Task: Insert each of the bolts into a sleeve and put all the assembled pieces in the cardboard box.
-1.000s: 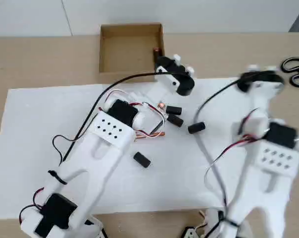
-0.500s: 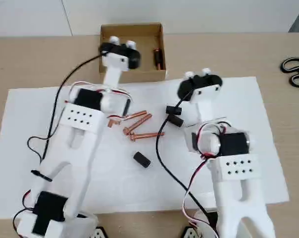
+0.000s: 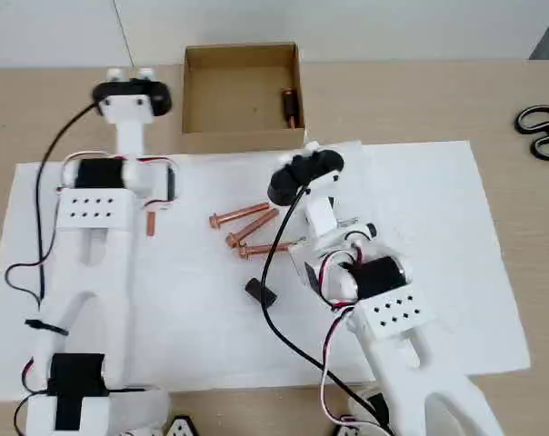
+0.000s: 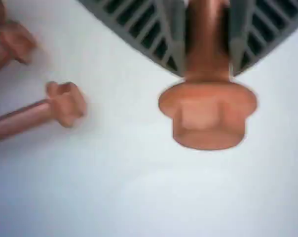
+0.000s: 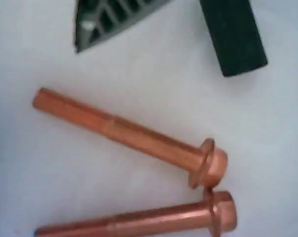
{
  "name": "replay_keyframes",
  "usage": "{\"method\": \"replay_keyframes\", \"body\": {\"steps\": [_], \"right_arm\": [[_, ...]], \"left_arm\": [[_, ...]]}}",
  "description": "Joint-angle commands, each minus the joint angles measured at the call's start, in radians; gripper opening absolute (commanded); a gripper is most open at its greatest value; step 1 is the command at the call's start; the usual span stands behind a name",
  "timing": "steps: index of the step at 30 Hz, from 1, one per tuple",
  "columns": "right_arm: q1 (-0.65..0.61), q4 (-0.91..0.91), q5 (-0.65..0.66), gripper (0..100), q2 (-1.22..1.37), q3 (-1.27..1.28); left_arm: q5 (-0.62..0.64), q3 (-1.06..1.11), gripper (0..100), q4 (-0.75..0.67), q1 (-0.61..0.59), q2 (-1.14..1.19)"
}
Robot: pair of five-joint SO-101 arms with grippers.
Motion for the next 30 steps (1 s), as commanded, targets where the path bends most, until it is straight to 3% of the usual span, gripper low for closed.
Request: {"method": "replay_keyframes", "body": {"steps": [1,10,22,30], "right_arm": [[-0.027,-0.082,-0.023,22.0,0.093,-0.005],[-0.148,-0.105,-0.058,22.0,0.318,-0.112],[-0.225,-0.113,-0.112,22.0,0.332,-0.117],[-0.294,-0.113,-0.147,22.0,0.334,-0.117]], "left_arm": [[0.014,-0.030,1,0.017,-0.038,-0.066],[0.015,-0.019,1,0.029,-0.048,-0.066],[0.100,-0.018,1,0.031,-0.226,-0.066],[0.109,-0.015,1,0.044,-0.241,-0.066]]}}
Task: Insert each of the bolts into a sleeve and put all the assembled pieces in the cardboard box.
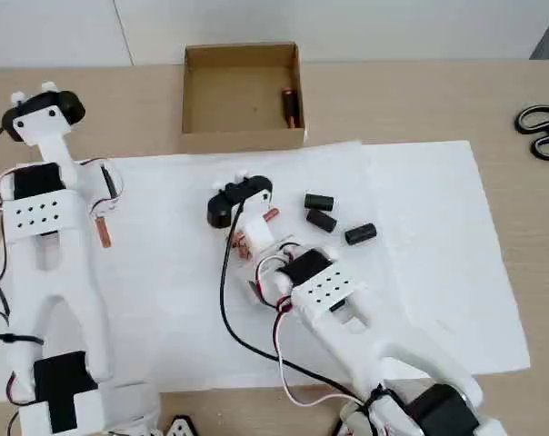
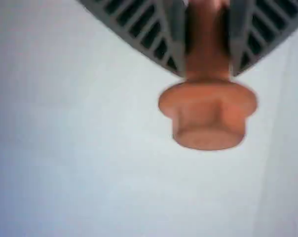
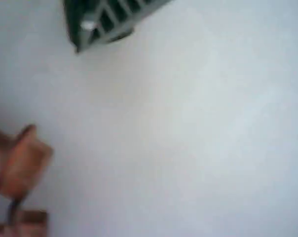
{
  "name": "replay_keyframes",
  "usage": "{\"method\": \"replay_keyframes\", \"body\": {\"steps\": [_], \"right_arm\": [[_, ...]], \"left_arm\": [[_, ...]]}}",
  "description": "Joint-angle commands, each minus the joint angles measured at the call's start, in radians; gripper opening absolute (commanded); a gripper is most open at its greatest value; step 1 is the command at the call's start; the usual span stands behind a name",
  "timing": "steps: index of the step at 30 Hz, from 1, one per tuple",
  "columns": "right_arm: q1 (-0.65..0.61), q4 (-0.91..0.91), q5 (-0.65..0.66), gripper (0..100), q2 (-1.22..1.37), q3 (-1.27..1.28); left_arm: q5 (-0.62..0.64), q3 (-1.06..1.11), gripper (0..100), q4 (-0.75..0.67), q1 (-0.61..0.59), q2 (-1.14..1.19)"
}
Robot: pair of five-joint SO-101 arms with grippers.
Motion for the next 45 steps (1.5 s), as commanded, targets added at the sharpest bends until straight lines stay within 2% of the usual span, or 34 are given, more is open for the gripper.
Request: {"method": "replay_keyframes", "body": {"steps": [1,14,26,31,36,45], "right_arm": [[-0.021,-0.021,-0.015,22.0,0.001,-0.046],[-0.028,-0.013,-0.017,21.9,0.128,-0.071],[-0.031,0.062,-0.008,21.9,-0.067,-0.072],[-0.042,0.067,-0.008,21.9,-0.068,-0.072],[-0.107,0.108,-0.008,21.9,-0.067,-0.071],[-0.113,0.127,-0.008,21.9,-0.021,-0.040]], "left_arm": [[0.009,-0.015,1,0.005,-0.003,-0.066],[0.011,-0.013,1,0.005,-0.002,-0.066],[0.008,-0.015,1,-0.003,0.000,-0.066],[0.006,-0.015,1,-0.003,0.000,-0.066],[0.006,-0.015,1,-0.003,0.000,-0.066],[0.006,-0.016,1,-0.003,0.000,-0.066]]}}
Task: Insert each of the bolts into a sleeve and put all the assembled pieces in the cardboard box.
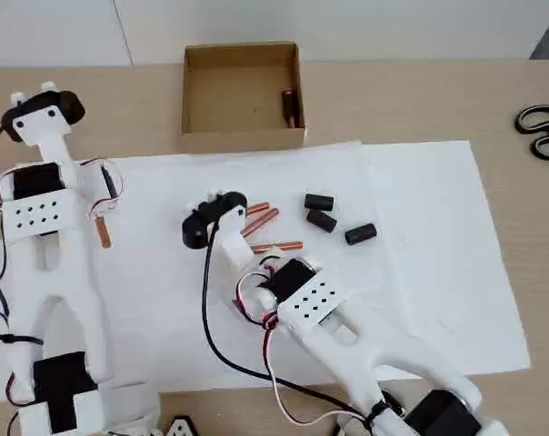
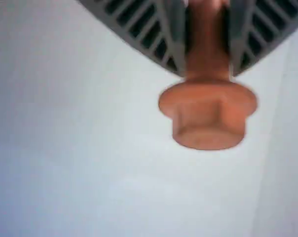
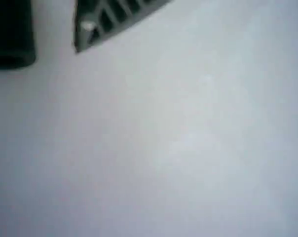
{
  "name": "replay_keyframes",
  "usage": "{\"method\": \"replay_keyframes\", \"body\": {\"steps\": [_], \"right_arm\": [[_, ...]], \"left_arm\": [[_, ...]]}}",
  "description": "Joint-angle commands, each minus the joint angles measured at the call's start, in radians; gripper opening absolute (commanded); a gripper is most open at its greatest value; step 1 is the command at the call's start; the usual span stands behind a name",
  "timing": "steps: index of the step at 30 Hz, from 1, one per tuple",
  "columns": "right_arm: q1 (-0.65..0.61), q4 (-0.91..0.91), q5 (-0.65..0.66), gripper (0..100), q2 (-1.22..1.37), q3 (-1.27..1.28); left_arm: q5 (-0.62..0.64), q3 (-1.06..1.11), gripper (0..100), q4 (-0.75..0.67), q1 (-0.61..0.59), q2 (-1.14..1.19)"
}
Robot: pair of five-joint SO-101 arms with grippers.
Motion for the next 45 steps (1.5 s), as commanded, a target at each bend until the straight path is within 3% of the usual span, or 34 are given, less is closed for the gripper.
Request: {"method": "replay_keyframes", "body": {"steps": [1,8,14,21,27,45], "right_arm": [[-0.001,0.012,0.005,21.9,0.010,-0.005],[-0.002,0.035,0.005,21.4,0.022,-0.006],[-0.001,0.036,0.005,8.7,0.022,-0.005],[0.018,0.035,0.032,8.9,0.038,0.000],[0.054,0.064,0.061,18.0,0.120,-0.028],[0.058,0.070,0.061,10.7,0.122,-0.041]], "left_arm": [[0.000,-0.018,1,-0.003,0.000,-0.064],[0.000,-0.016,1,-0.011,0.000,-0.064],[-0.002,-0.016,1,-0.012,0.000,-0.064],[-0.002,-0.015,1,-0.017,0.000,-0.064],[-0.002,-0.015,1,-0.015,0.000,-0.064],[-0.002,-0.015,1,-0.012,0.000,-0.064]]}}
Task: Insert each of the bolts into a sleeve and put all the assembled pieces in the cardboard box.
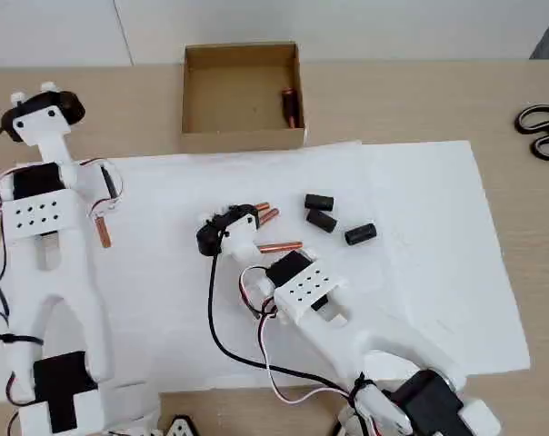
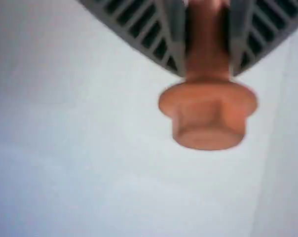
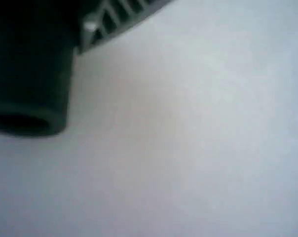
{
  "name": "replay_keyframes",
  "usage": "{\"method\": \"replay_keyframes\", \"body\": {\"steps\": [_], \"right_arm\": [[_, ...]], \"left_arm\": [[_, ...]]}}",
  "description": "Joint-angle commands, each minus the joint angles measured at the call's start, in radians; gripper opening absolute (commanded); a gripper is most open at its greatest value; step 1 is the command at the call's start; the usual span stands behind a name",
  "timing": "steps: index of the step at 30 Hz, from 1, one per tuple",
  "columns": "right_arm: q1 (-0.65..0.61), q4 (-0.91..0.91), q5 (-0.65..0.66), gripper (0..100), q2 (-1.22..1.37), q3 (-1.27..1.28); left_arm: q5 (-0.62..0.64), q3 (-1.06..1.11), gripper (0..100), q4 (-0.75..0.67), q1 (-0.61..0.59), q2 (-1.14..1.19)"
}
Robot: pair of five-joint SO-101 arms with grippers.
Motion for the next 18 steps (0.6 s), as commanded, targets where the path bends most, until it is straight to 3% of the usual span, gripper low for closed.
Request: {"method": "replay_keyframes", "body": {"steps": [1,9,18], "right_arm": [[0.002,-0.002,0.006,10.6,-0.007,-0.037],[0.002,-0.002,0.029,10.9,-0.002,-0.038],[-0.004,0.005,0.037,18.4,-0.007,-0.066]], "left_arm": [[-0.002,-0.015,1,-0.011,0.000,-0.064],[-0.002,-0.015,1,-0.011,0.000,-0.064],[-0.003,-0.013,1,-0.011,0.018,-0.064]]}}
